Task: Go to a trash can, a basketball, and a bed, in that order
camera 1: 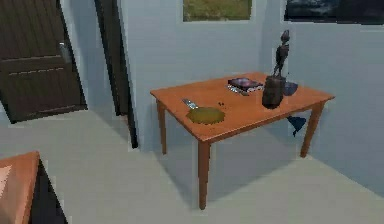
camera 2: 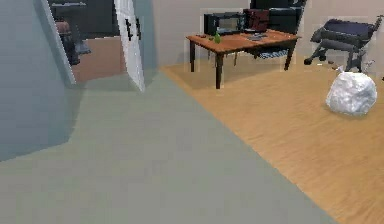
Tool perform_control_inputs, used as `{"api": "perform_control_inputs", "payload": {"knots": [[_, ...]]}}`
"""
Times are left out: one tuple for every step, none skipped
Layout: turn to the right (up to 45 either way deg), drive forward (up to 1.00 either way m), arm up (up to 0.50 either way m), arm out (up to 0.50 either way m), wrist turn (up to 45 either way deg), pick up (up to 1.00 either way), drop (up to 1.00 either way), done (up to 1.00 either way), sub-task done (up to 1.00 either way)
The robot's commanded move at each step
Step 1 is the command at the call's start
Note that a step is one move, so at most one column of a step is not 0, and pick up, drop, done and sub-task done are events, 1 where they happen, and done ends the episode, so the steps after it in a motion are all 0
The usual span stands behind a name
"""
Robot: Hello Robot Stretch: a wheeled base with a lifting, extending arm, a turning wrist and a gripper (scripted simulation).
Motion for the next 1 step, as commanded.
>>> {"api": "perform_control_inputs", "payload": {"knots": [[-27.0,0.00,0.00,0.00,0.0,0.00,0.00,0.00,0.00]]}}
